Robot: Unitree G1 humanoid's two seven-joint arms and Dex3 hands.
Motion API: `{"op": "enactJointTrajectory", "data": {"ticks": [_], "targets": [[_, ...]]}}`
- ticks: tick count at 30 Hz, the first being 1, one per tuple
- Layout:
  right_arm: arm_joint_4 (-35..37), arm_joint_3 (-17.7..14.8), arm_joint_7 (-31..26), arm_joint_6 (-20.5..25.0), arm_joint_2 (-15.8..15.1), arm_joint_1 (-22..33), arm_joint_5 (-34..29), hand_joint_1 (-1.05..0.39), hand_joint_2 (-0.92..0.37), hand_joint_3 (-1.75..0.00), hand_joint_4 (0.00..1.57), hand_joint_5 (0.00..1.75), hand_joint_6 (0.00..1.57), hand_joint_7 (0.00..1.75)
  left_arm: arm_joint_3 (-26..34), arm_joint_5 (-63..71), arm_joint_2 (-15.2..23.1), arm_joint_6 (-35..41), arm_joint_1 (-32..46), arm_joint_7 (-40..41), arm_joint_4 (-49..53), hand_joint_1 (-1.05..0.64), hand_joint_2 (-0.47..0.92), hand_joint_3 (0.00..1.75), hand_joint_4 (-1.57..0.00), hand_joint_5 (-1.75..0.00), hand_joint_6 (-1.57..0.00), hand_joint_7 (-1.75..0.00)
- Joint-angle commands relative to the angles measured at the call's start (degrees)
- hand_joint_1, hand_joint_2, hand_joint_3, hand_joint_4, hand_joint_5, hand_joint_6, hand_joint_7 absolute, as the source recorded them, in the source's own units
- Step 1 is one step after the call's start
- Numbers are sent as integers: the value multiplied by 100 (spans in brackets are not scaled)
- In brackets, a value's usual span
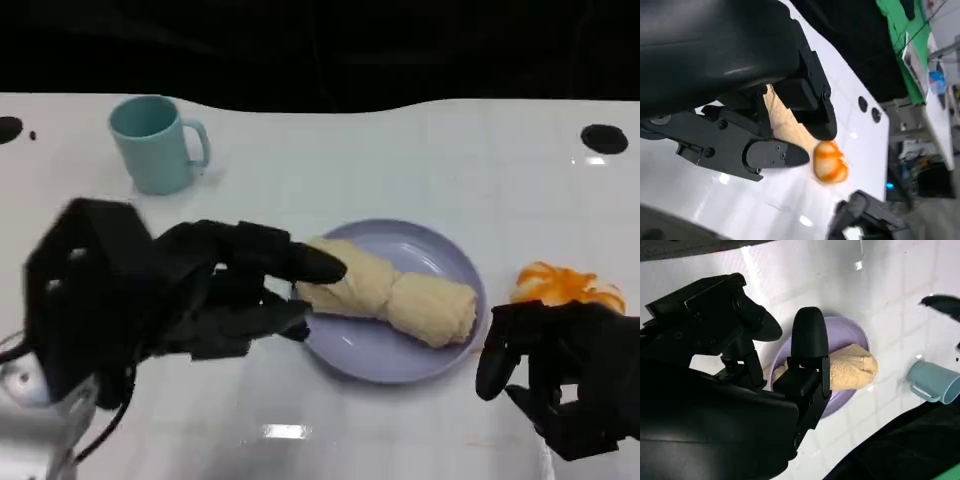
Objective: Grasp the towel on the left side of the plate with the left hand and place it into the plate.
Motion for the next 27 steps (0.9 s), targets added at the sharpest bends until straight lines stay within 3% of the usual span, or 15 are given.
{"op": "enactJointTrajectory", "data": {"ticks": [1,5,8,11,16,27], "targets": [[8,9,9,28,-56,-41,2,1,-59,-104,70,173,69,143,614,-796,-28,1049,372,220,-695,-14,54,114,-72,-147,-79,-98],[51,-20,21,-2,-92,-48,2,0,-60,-103,70,173,69,142,961,-1394,-28,1738,496,393,-1040,-15,57,115,-66,-163,-68,-132],[82,-49,34,-29,-116,-48,8,1,-60,-103,70,173,69,142,890,-1516,-38,1823,587,622,-1063,-15,57,115,-66,-168,-66,-143],[150,-117,20,-164,-102,-12,42,2,-60,-103,71,173,69,142,703,-1495,-154,1765,687,920,-823,-10,58,119,-76,-172,-74,-148],[288,-186,-2,-393,-102,33,27,1,-59,-104,72,174,70,143,475,-1393,-11,1385,719,1056,-325,-8,51,132,-86,-175,-78,-156],[510,-137,-47,-756,-89,48,-63,0,-56,-109,73,174,71,141,178,-1205,197,1026,718,1291,0,-5,45,144,-87,-175,-74,-166]]}}
